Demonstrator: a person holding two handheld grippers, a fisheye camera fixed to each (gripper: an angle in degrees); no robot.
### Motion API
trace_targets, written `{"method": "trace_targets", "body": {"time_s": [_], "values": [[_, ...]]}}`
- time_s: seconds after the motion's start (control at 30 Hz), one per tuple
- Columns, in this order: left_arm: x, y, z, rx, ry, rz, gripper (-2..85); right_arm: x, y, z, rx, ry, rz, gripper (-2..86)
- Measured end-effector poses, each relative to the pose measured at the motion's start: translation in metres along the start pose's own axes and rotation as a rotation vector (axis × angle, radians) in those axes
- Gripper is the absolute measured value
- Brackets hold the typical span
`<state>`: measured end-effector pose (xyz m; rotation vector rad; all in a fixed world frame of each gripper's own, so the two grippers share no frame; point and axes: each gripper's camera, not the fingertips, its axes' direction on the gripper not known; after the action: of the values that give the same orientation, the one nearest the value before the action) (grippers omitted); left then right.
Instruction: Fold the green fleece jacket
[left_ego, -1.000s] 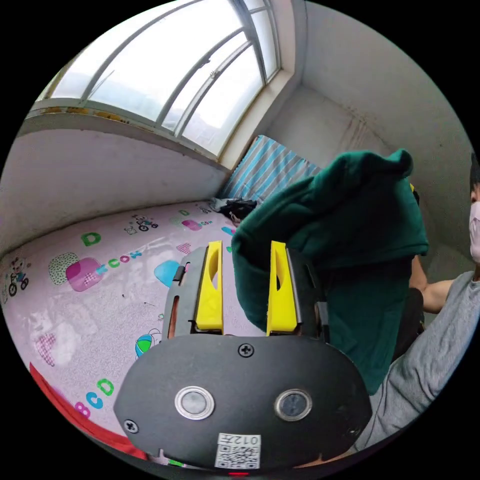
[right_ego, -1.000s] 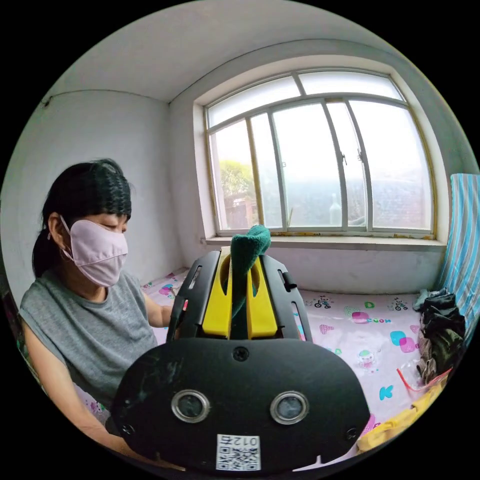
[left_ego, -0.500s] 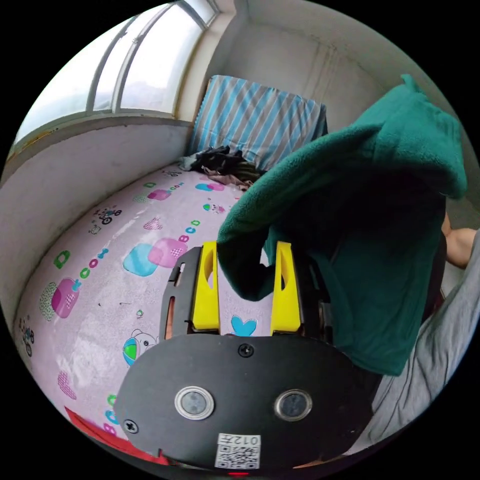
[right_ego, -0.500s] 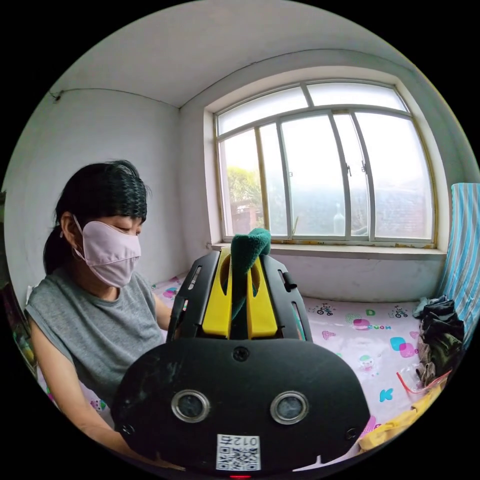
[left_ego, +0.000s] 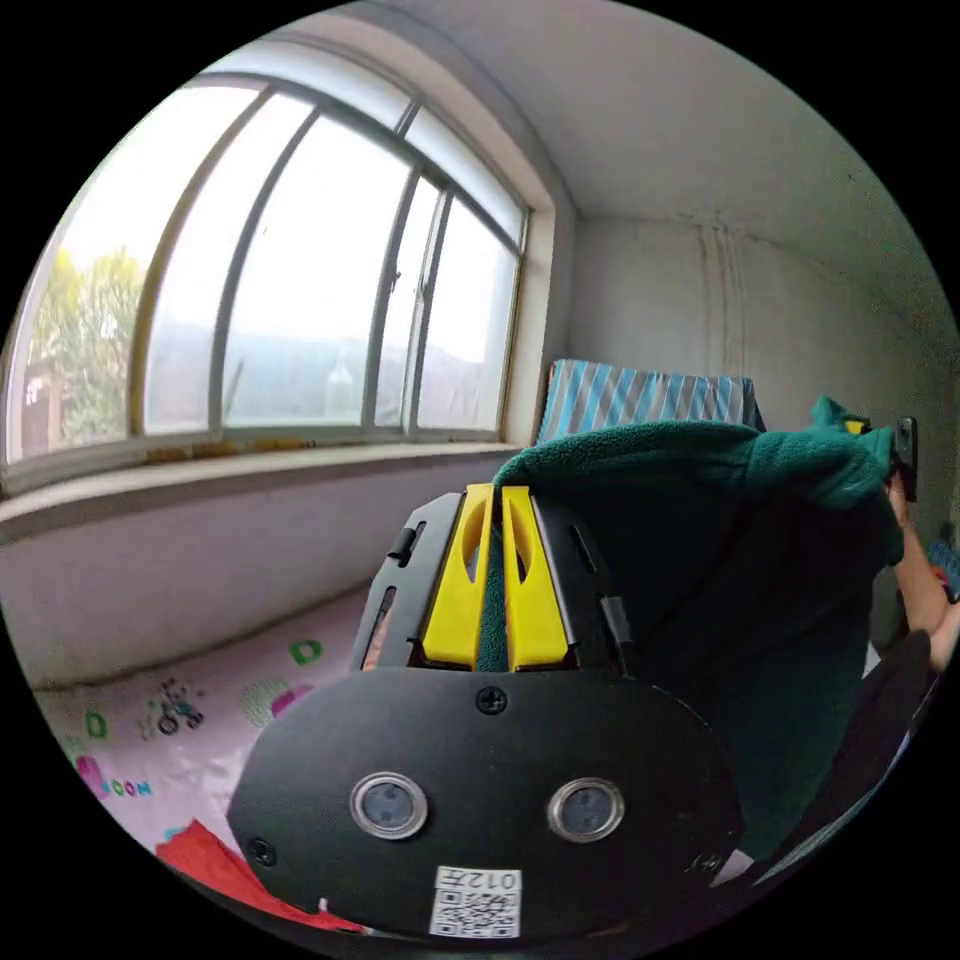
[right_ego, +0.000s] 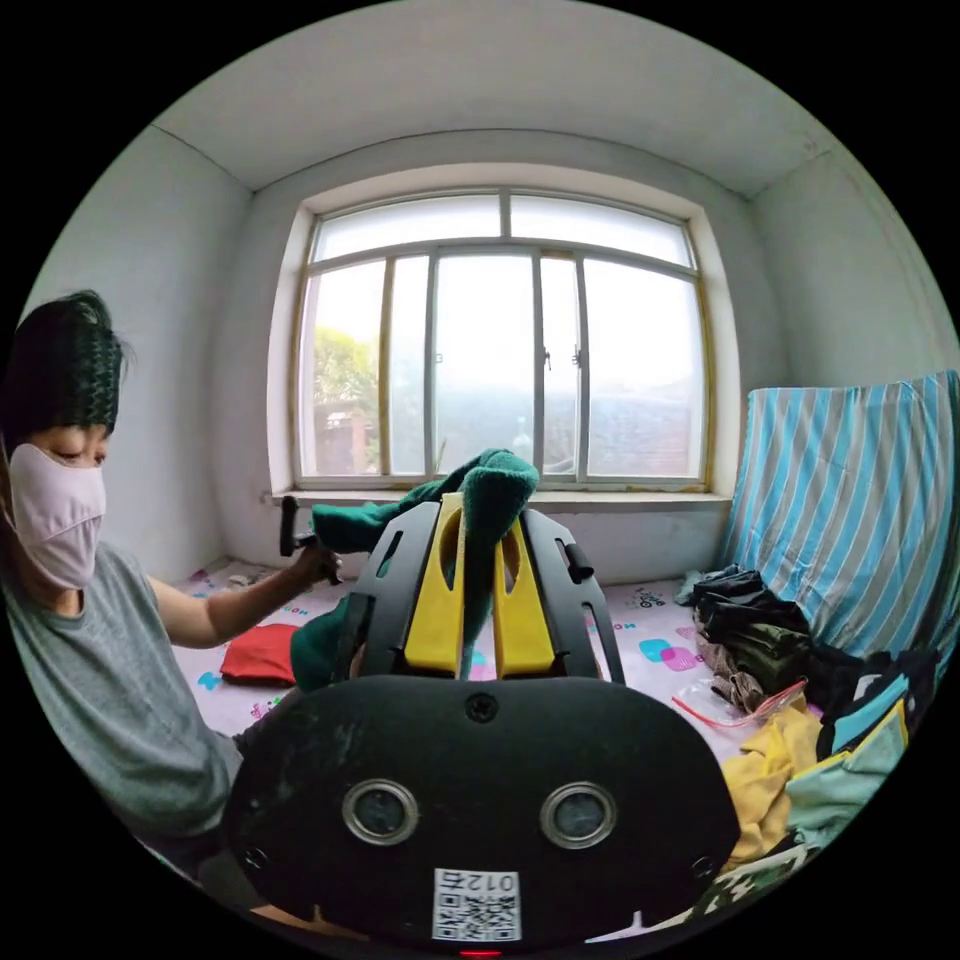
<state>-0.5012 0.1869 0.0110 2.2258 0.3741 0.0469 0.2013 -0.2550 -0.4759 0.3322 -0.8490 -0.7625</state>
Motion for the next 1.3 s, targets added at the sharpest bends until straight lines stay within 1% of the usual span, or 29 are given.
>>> {"method": "trace_targets", "body": {"time_s": [0.1, 0.23, 0.47, 0.57, 0.6, 0.67, 0.7, 0.73, 0.77, 0.8, 0.83, 0.87, 0.9, 0.93, 1.0, 1.07, 1.17, 1.23, 1.3], "values": [[0.013, -0.035, -0.049, 0.080, -0.076, 0.060, -0.1, -0.004, -0.013, -0.002, 0.034, -0.001, -0.005, 1.1], [0.020, -0.055, -0.092, 0.150, -0.118, 0.052, -0.1, -0.011, -0.039, 0.003, 0.057, -0.001, -0.024, 1.4], [0.024, -0.086, -0.094, 0.149, -0.192, 0.070, 0.0, -0.007, -0.097, 0.037, 0.087, 0.008, -0.050, 2.3], [0.021, -0.109, -0.056, 0.115, -0.211, 0.097, 0.0, 0.019, -0.123, 0.074, 0.045, 0.052, -0.016, 2.5], [0.018, -0.119, -0.028, 0.077, -0.206, 0.101, 0.0, 0.028, -0.128, 0.085, 0.028, 0.060, 0.001, 2.6], [0.013, -0.133, 0.030, -0.007, -0.210, 0.123, 0.1, 0.075, -0.142, 0.140, -0.061, 0.100, 0.109, 3.2], [0.009, -0.140, 0.082, -0.080, -0.224, 0.139, 0.2, 0.090, -0.144, 0.158, -0.088, 0.114, 0.133, 3.4], [0.003, -0.144, 0.148, -0.194, -0.242, 0.147, 0.3, 0.123, -0.147, 0.201, -0.156, 0.157, 0.165, 3.9], [-0.002, -0.144, 0.186, -0.272, -0.256, 0.154, 0.4, 0.160, -0.146, 0.254, -0.264, 0.203, 0.216, 4.8], [-0.018, -0.138, 0.263, -0.466, -0.282, 0.109, 0.7, 0.182, -0.144, 0.280, -0.332, 0.223, 0.265, 5.3], [-0.039, -0.124, 0.326, -0.652, -0.285, 0.008, 0.9, 0.221, -0.133, 0.328, -0.470, 0.292, 0.377, 7.2], [-0.049, -0.116, 0.350, -0.725, -0.277, -0.033, 1.1, 0.251, -0.120, 0.358, -0.554, 0.361, 0.468, 8.4], [-0.063, -0.100, 0.384, -0.822, -0.259, -0.107, 1.3, 0.262, -0.116, 0.367, -0.564, 0.369, 0.494, 8.7], [-0.070, -0.086, 0.404, -0.853, -0.250, -0.157, 1.4, 0.277, -0.107, 0.375, -0.546, 0.365, 0.540, 9.0], [-0.070, -0.068, 0.419, -0.818, -0.228, -0.147, 1.4, 0.291, -0.093, 0.382, -0.546, 0.310, 0.557, 8.7], [-0.060, -0.043, 0.437, -0.853, -0.157, -0.077, 1.3, 0.303, -0.068, 0.397, -0.705, 0.222, 0.502, 7.8], [-0.031, 0.014, 0.468, -0.965, -0.013, 0.016, 1.5, 0.305, -0.032, 0.407, -0.851, 0.133, 0.476, 7.4], [-0.006, 0.064, 0.492, -1.067, 0.086, 0.012, 1.8, 0.300, -0.012, 0.416, -0.900, 0.098, 0.469, 7.3], [0.012, 0.094, 0.505, -1.102, 0.159, 0.001, 2.0, 0.289, 0.004, 0.429, -0.916, 0.074, 0.438, 7.3]]}}
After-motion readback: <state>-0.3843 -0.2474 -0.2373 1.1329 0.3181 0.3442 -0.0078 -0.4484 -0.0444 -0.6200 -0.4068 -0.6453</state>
